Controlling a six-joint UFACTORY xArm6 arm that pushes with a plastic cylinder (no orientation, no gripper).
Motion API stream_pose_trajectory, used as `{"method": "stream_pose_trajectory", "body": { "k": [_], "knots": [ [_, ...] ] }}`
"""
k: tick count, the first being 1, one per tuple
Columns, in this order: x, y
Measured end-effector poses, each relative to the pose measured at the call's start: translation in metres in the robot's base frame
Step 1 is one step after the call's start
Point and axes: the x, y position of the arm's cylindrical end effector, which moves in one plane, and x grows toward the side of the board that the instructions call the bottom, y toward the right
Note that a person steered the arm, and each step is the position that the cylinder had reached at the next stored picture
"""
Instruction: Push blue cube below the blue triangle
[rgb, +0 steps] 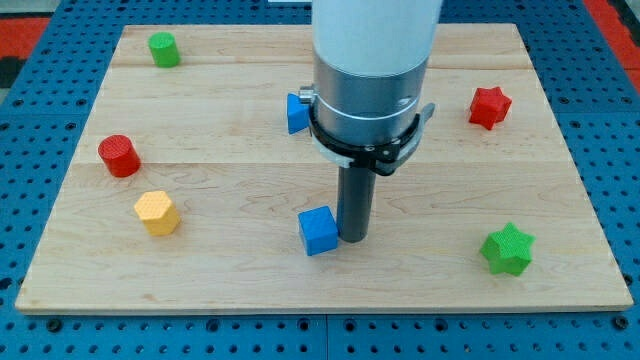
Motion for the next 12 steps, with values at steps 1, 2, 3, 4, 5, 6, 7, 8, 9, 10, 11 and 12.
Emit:
{"method": "stream_pose_trajectory", "body": {
  "k": [1, 2, 3, 4, 5, 6, 7, 8, 9, 10, 11, 12],
  "knots": [
    [0.0, -0.004],
    [0.018, -0.004],
    [0.032, -0.016],
    [0.015, -0.041],
    [-0.014, -0.045],
    [-0.046, -0.045],
    [-0.069, -0.058],
    [-0.07, -0.094],
    [-0.081, -0.102],
    [-0.104, -0.074],
    [-0.114, -0.068],
    [-0.114, -0.068]
  ]
}}
